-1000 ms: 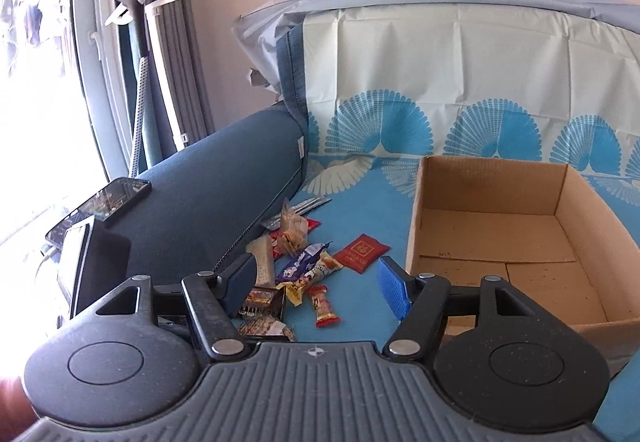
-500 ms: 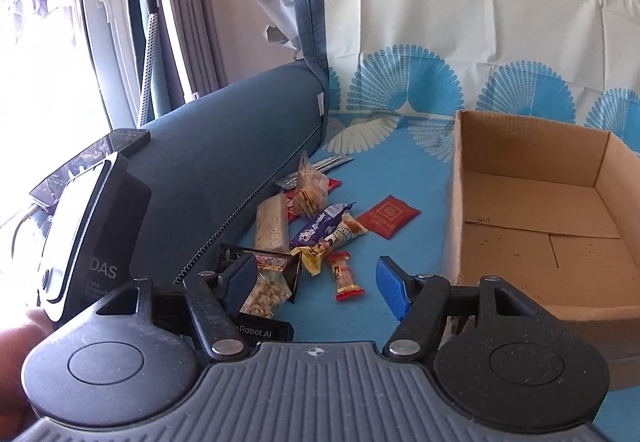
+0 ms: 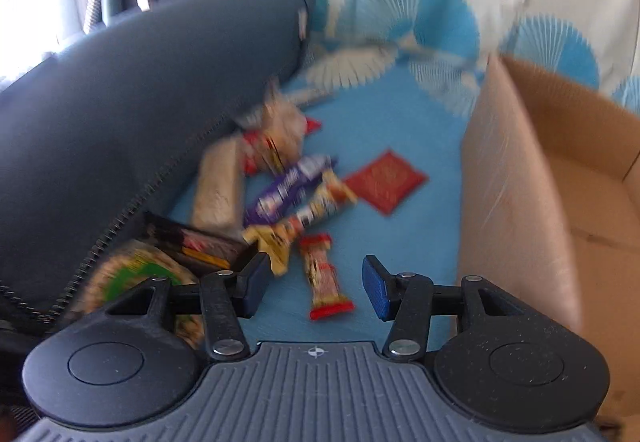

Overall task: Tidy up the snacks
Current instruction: 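Grasp the peanut bag with the left gripper while the right gripper grasps the red-wrapped bar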

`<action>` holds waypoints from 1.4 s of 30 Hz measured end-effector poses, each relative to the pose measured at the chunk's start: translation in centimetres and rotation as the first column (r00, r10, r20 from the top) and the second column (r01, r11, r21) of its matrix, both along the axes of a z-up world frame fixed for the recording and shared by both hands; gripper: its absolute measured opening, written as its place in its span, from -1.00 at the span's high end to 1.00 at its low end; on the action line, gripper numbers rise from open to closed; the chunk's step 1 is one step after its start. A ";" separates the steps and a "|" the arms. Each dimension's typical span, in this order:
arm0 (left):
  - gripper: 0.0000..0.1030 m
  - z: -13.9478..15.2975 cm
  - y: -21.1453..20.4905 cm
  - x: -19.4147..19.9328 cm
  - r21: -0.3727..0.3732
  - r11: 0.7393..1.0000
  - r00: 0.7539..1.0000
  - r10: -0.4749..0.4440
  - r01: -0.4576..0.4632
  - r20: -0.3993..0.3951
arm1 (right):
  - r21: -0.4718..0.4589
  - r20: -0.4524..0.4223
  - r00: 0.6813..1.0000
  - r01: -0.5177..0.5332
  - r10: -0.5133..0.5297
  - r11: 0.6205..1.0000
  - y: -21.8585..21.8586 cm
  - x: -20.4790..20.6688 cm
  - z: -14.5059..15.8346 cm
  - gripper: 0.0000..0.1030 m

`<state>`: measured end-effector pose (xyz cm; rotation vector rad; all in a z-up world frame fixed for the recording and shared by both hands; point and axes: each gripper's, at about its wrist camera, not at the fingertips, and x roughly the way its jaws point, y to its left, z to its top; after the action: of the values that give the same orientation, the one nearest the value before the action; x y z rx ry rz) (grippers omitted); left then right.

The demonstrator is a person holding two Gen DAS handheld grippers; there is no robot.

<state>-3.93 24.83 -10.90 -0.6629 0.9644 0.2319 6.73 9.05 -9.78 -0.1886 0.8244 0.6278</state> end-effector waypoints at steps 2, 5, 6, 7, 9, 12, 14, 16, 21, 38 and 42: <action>0.07 0.0 -0.1 0.0 0.006 1.000 1.000 0.014 -0.014 0.008 | -0.022 -0.002 1.000 0.003 -0.003 1.000 0.4 0.5 -1.0 -0.08; 0.06 0.2 -0.2 0.0 0.025 0.999 0.999 0.032 -0.033 0.023 | -0.031 -0.007 1.000 -0.007 0.007 1.000 0.8 1.2 -1.9 -0.08; 0.05 0.3 -0.3 0.0 0.035 0.999 0.999 0.033 -0.033 0.024 | -0.038 -0.005 1.000 -0.003 0.003 0.999 0.8 1.4 -2.1 -0.07; 0.05 0.4 -0.3 0.0 0.043 0.999 0.999 0.032 -0.033 0.024 | -0.040 -0.014 1.000 0.005 -0.005 0.999 0.8 1.6 -2.4 -0.07; 0.02 0.4 -0.4 0.3 0.053 0.998 0.999 0.031 -0.032 0.020 | -0.025 -0.049 0.999 0.021 -0.022 0.999 0.5 2.1 -2.7 0.07; 0.02 0.5 -0.4 0.6 0.067 0.997 0.999 0.037 -0.037 0.013 | -0.008 -0.045 0.999 0.000 0.000 1.000 0.4 1.9 -2.8 0.56; 0.02 0.6 -0.6 0.6 0.081 0.996 0.999 0.045 -0.046 0.015 | 0.002 -0.035 0.999 -0.016 0.016 1.000 0.2 1.6 -2.7 0.61; 0.03 0.8 -0.9 0.7 0.102 0.993 0.998 0.051 -0.053 0.020 | 0.020 -0.022 1.000 -0.018 0.019 1.000 -0.2 1.2 -2.1 0.65; 0.32 0.9 -1.1 1.0 0.126 0.991 0.999 0.042 -0.045 0.027 | 0.072 -0.030 0.998 -0.047 0.050 0.996 -1.2 -0.3 -0.9 0.65; 0.48 1.3 -1.7 0.4 0.020 0.998 0.994 -0.061 0.059 0.093 | 0.074 -0.014 0.987 -0.156 0.158 0.985 -5.4 -7.1 1.4 0.65; 0.46 0.7 -1.4 0.9 -0.013 0.998 0.996 -0.065 0.066 0.052 | 0.054 -0.029 0.987 -0.155 0.157 0.986 -5.3 -6.8 0.8 0.65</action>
<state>-3.01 23.40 -10.21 -0.6463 0.9372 0.1490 -0.03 3.70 -8.99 -0.1976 0.8301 0.8003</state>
